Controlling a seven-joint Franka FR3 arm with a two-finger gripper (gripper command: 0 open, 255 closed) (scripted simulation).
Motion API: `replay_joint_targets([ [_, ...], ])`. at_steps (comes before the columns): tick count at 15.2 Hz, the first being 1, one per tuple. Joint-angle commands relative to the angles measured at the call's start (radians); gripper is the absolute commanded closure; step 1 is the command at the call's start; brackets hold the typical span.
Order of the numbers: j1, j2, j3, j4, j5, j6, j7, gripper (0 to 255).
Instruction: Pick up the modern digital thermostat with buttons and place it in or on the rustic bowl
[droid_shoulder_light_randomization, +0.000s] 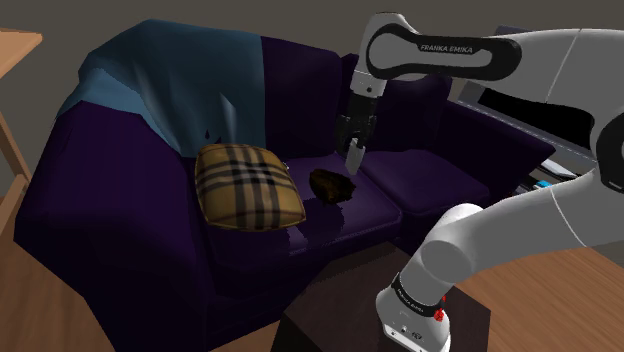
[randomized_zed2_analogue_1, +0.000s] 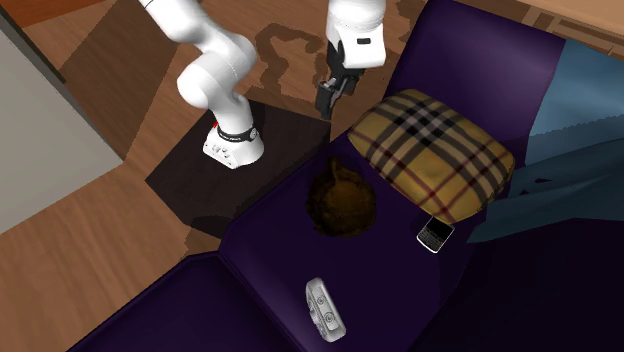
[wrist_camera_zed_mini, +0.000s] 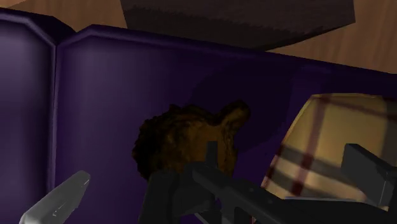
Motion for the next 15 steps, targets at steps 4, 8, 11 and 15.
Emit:
replay_joint_targets([
  [4,-0.046,0.111,-0.062,0.03,-0.039,0.097,-0.04,0],
  [8,-0.079,0.212,-0.111,0.074,-0.058,0.167,-0.072,0],
  [11,-0.101,0.292,-0.148,0.117,-0.064,0.215,-0.098,0],
  [15,-0.13,0.403,-0.194,0.186,-0.059,0.269,-0.134,0],
])
